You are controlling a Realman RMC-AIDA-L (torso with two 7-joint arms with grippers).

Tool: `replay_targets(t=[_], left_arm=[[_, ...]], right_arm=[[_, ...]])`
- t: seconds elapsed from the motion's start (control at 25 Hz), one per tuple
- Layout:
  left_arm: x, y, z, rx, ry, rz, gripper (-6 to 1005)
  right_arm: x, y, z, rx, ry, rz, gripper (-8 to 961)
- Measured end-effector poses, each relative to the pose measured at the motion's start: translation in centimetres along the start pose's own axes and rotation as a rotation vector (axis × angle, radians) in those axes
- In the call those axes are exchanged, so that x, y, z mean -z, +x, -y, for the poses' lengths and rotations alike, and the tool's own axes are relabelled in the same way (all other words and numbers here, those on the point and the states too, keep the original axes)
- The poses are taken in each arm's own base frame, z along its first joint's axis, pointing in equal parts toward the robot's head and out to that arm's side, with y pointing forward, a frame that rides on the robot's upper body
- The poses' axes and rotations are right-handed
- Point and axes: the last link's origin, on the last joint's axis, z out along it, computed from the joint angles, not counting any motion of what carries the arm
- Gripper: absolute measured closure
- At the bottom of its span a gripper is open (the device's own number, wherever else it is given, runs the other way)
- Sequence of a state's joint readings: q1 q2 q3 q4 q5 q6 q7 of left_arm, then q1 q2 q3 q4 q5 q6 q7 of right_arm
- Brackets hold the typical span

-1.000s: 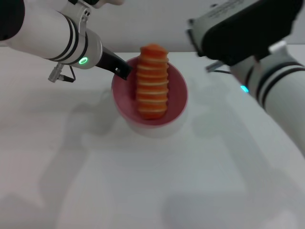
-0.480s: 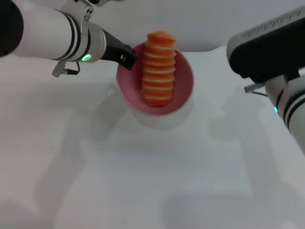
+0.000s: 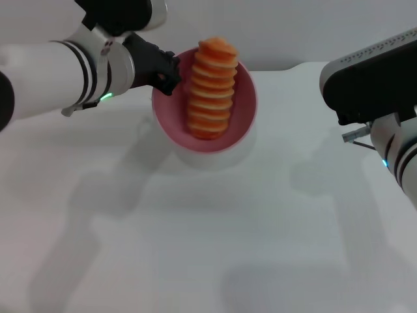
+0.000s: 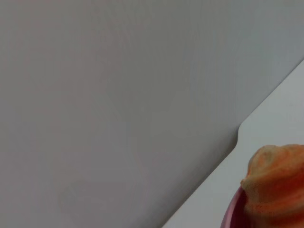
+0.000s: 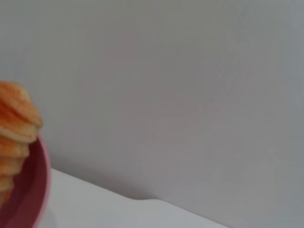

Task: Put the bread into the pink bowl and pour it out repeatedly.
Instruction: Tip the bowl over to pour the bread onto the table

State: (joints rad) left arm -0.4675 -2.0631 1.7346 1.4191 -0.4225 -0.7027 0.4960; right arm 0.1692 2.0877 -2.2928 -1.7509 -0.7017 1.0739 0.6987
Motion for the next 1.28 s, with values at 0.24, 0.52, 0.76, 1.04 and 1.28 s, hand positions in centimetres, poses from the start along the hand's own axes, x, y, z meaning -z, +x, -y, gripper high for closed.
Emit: replay_targets(t=[0.24,0.52,0.76,1.04,1.28], left_arm=[[-0.1,-0.2,-1.3,-0.198,0.043,-0.024,957],[0.0,-0.1,-1.4,-0.260,0.073,-0.028,957],[0.1,-0.1,-1.7,-0.309,0.094,-0.038,957],[0.7,-0.2,-2.6,-0.383,0.142,-0.110,957],[1.9,-0.1,-3.3,-0.408,0.199,-0.229,957]], right_arm=[[-0.1,0.2,0.0,0.002,0.001,-0.006,947],[0.0,0.6,1.2,-0.011,0.057,-0.043,939],[0.0,0.9,2.5,-0.026,0.107,-0.054,932],[-0.2,1.0,2.6,-0.014,0.116,-0.060,924],[-0.3,1.0,2.7,-0.004,0.118,-0.059,917]])
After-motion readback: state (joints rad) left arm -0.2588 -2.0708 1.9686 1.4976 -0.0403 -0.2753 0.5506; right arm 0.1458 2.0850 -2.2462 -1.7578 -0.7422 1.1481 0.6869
